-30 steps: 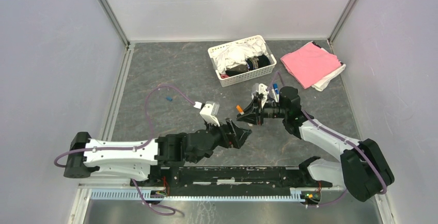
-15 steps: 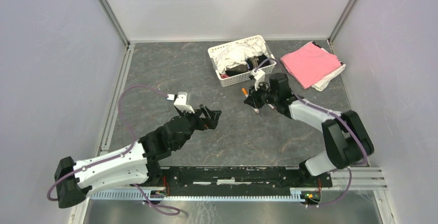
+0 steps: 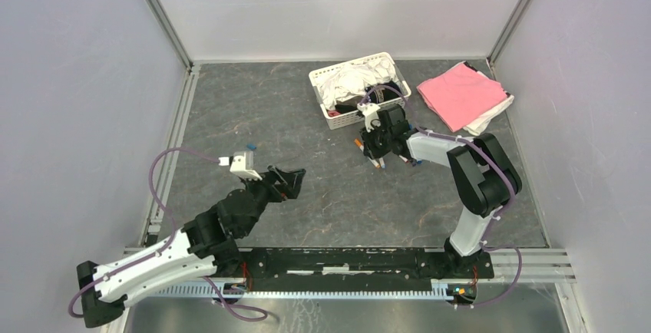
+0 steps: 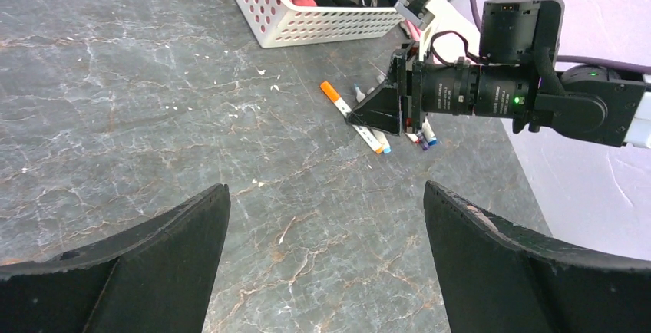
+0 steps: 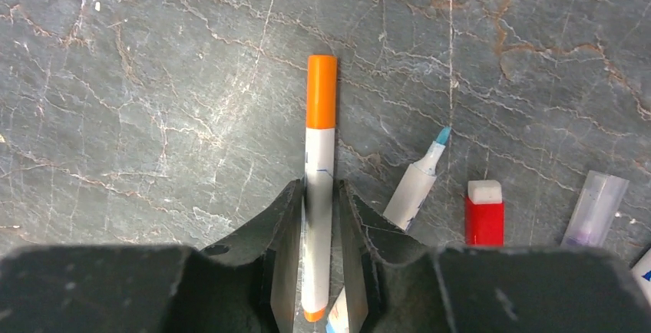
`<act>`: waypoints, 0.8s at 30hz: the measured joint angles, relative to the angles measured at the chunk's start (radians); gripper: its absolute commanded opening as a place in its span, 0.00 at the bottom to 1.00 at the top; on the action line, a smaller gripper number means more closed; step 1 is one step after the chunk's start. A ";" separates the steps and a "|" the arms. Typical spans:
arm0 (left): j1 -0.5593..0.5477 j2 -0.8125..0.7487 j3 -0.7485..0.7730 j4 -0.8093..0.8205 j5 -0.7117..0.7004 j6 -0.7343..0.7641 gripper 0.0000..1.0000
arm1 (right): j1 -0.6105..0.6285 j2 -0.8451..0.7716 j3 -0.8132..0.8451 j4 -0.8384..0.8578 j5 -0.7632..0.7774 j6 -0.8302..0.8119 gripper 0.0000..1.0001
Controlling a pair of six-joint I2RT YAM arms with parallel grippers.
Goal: Insert the pens into the pen caps
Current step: Place the pen at the center of the board.
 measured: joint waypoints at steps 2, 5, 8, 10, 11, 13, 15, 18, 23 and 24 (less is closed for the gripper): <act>0.000 -0.039 -0.007 -0.027 -0.010 -0.010 1.00 | 0.000 0.000 0.000 0.000 0.021 0.000 0.33; 0.001 -0.090 -0.014 -0.051 -0.030 -0.027 1.00 | 0.000 -0.004 0.000 -0.003 0.041 -0.006 0.38; 0.003 -0.109 -0.016 -0.065 -0.049 -0.031 1.00 | 0.000 -0.030 -0.001 -0.023 0.038 -0.033 0.46; 0.004 -0.097 -0.016 -0.072 -0.058 -0.031 1.00 | -0.003 -0.079 -0.006 -0.037 0.016 -0.064 0.51; 0.004 -0.082 -0.014 -0.076 -0.066 -0.030 1.00 | -0.006 -0.112 -0.008 -0.042 0.000 -0.083 0.52; 0.010 -0.035 -0.002 -0.092 -0.074 -0.030 1.00 | -0.014 -0.182 -0.010 -0.047 -0.048 -0.121 0.57; 0.024 0.025 0.023 -0.104 -0.074 -0.029 1.00 | -0.026 -0.262 -0.016 -0.045 -0.113 -0.162 0.60; 0.067 0.110 0.078 -0.119 -0.066 -0.027 1.00 | -0.048 -0.377 -0.036 -0.042 -0.208 -0.220 0.63; 0.236 0.220 0.141 -0.106 0.038 -0.014 1.00 | -0.063 -0.516 -0.070 -0.050 -0.333 -0.296 0.67; 0.282 0.237 0.144 -0.104 0.069 -0.013 1.00 | -0.063 -0.539 -0.076 -0.050 -0.356 -0.308 0.72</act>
